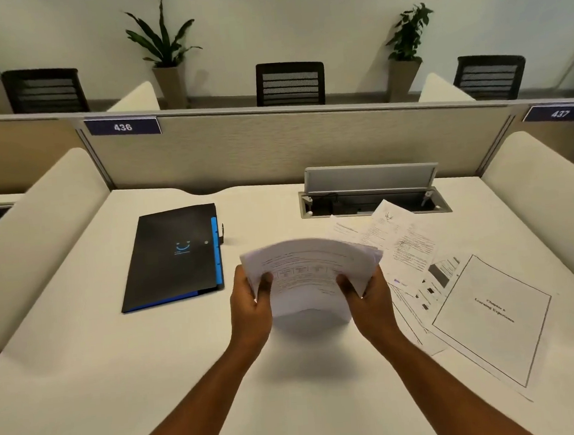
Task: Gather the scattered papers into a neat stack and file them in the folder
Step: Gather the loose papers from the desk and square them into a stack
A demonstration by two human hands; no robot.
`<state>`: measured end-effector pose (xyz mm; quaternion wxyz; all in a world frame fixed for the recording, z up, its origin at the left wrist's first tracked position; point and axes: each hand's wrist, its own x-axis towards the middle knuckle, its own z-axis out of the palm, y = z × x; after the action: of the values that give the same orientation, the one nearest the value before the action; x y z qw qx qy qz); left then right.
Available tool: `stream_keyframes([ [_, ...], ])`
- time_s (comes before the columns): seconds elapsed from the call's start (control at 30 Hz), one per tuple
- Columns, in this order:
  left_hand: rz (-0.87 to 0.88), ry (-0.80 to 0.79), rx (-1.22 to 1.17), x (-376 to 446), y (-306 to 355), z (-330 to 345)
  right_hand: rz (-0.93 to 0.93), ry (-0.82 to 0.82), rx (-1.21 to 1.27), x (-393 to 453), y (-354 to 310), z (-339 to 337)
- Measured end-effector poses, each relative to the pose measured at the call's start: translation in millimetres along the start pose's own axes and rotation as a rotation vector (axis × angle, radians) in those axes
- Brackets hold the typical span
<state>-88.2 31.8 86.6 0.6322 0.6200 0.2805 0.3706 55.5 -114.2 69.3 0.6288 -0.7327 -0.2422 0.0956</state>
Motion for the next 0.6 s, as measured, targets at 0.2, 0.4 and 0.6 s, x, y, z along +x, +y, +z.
stream_keyframes([
  [0.2, -0.001, 0.002, 0.054, 7, 1, 4, 0.094, 0.053, 0.050, -1, 1, 11],
  [0.4, -0.074, -0.006, 0.069, 7, -17, 0, 0.146, 0.048, 0.058, -12, 13, 21],
  [0.6, -0.147, -0.015, 0.115, 12, -36, -4, 0.202, 0.072, 0.046, -5, 21, 28],
])
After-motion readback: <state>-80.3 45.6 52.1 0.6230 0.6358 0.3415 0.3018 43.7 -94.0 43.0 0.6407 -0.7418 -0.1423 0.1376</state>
